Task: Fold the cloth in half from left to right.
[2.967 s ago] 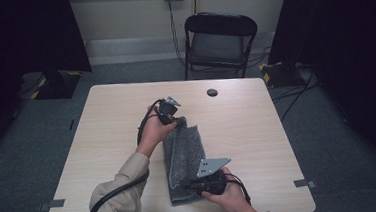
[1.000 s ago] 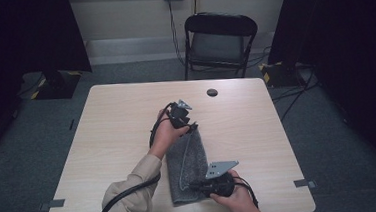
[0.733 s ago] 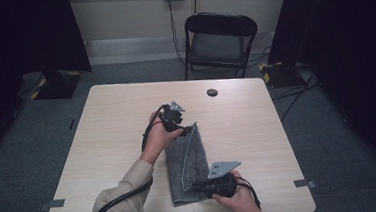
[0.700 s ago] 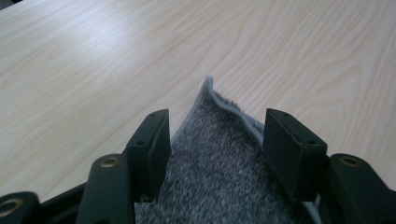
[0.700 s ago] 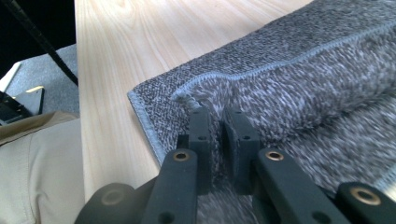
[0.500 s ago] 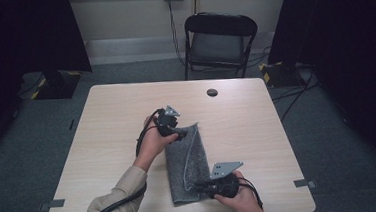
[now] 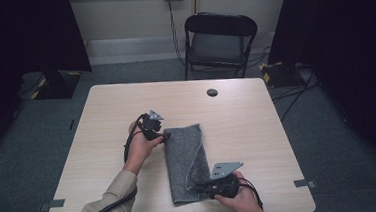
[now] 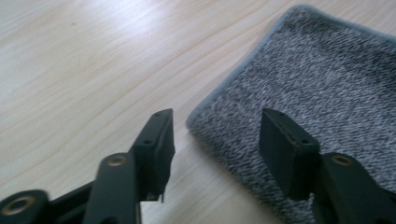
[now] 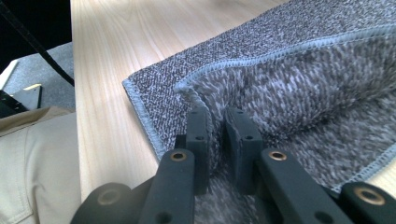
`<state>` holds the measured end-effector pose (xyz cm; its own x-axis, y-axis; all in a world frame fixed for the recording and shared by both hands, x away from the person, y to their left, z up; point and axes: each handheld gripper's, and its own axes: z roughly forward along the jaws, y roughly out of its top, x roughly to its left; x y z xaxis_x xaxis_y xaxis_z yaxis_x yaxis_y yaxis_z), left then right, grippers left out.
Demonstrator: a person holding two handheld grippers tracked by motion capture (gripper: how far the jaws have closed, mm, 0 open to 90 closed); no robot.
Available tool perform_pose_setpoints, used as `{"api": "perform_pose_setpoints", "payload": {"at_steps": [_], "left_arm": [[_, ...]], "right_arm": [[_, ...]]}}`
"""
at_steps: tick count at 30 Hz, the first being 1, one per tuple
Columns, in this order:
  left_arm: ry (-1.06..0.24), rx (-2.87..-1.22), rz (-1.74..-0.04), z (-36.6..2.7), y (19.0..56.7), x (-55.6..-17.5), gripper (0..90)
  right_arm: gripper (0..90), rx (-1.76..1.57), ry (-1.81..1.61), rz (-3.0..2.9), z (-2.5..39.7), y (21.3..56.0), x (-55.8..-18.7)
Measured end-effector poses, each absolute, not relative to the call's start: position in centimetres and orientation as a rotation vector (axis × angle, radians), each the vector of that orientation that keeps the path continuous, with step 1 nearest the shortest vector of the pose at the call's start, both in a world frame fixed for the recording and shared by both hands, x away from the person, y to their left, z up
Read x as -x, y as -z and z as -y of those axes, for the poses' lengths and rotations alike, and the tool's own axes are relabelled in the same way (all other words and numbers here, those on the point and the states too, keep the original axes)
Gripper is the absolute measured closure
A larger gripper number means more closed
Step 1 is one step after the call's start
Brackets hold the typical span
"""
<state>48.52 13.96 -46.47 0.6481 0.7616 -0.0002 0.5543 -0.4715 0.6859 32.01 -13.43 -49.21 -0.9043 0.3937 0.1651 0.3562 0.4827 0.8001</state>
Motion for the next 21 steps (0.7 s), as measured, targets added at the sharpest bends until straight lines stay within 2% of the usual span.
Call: {"api": "perform_pose_setpoints", "payload": {"at_steps": [1, 4, 7, 8, 11, 12, 16, 21], "left_arm": [[-0.378, -2.195, -1.025, -14.1, 46.7, -48.6, 56.1], [-0.374, -2.19, -1.023, -14.1, 46.9, -48.7, 57.9], [-0.366, -2.202, -1.003, -14.0, 47.1, -48.9, 64.9], [-0.358, -2.205, -0.999, -13.9, 47.1, -48.9, 72.9], [-0.355, -2.22, -0.99, -13.9, 47.2, -49.0, 74.5], [-0.349, -2.225, -0.99, -13.9, 47.3, -49.1, 79.0], [-0.339, -2.222, -0.989, -13.9, 47.4, -49.0, 84.6], [-0.331, -2.209, -0.997, -14.1, 47.3, -49.0, 85.7]], "right_arm": [[81.0, -0.675, -1.421, -2.672, 13.4, 49.3, -32.0], [81.0, -0.678, -1.422, -2.672, 13.5, 49.4, -32.0], [81.0, -0.677, -1.419, -2.673, 13.5, 49.4, -32.0], [80.9, -0.676, -1.42, -2.675, 13.5, 49.3, -32.0], [80.4, -0.674, -1.425, -2.666, 13.6, 49.2, -32.1], [80.1, -0.673, -1.424, -2.662, 13.8, 49.0, -32.1], [78.3, -0.673, -1.405, -2.66, 14.2, 48.9, -32.2], [75.4, -0.689, -1.392, -2.659, 14.8, 49.0, -32.3]]}}
